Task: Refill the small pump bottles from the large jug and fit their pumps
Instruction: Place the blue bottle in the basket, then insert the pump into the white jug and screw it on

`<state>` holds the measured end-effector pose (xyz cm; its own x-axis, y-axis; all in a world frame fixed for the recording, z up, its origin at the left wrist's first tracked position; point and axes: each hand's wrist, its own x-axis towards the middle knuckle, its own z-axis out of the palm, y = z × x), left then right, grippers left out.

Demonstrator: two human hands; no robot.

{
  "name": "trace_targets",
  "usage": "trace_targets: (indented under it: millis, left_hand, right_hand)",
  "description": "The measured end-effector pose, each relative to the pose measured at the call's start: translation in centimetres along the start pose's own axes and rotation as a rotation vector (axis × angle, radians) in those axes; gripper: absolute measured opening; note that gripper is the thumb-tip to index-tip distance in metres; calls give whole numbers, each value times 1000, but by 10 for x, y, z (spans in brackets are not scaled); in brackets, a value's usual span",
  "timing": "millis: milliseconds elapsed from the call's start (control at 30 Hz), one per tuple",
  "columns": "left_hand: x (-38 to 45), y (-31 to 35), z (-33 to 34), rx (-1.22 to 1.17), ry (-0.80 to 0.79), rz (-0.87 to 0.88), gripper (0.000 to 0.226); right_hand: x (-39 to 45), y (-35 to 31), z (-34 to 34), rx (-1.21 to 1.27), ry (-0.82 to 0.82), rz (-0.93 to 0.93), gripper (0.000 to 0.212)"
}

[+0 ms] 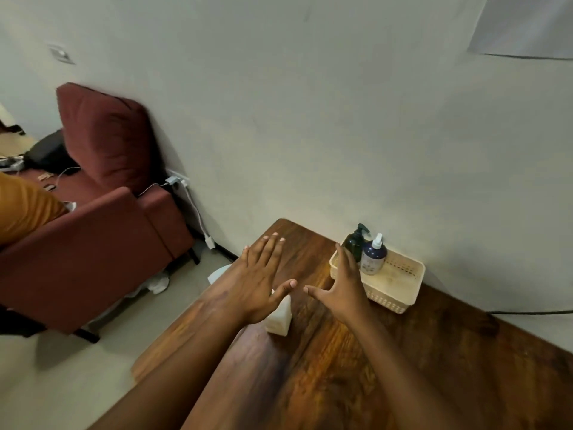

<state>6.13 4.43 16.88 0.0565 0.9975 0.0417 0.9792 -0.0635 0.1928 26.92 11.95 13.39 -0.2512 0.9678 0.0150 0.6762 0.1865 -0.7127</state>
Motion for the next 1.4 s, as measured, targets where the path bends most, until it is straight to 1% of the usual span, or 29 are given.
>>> trace_targets:
  millis: [100,267,367,433,667,733,933,1167,1300,1400]
  left_hand:
    - [-28,-13,9,-74,21,-57,85]
    - [-47,-45,25,-78,-10,-144,84]
    - [-45,-67,39,-116,-36,-177,93]
    - [-40,-81,50,-141,-49,-201,95]
    - [-11,-116,86,-262,-152,-289,84]
    - [-1,-127,98,-301,-171,-330,80]
    - [33,-144,148,-401,-234,-408,67]
    - [66,-135,191,-469,-280,-496,38]
    - [79,-127,202,-467,-299,-545,24]
    - [83,-122,205,-448,-307,-562,23]
  right_hand:
    - [-14,-15,16,-30,-91,-16,128]
    - [-18,-26,45,-49,-190,-18,129]
    - [-12,-23,65,-87,-221,8,130]
    - [-6,-17,81,-97,-246,31,131]
    - [6,14,138,-61,-341,109,133]
    - [7,24,153,-27,-343,144,130]
    - [4,46,182,99,-281,231,112]
    - [2,53,188,136,-248,221,85]
    - [4,48,183,129,-224,213,82]
    - [5,46,174,134,-188,199,79]
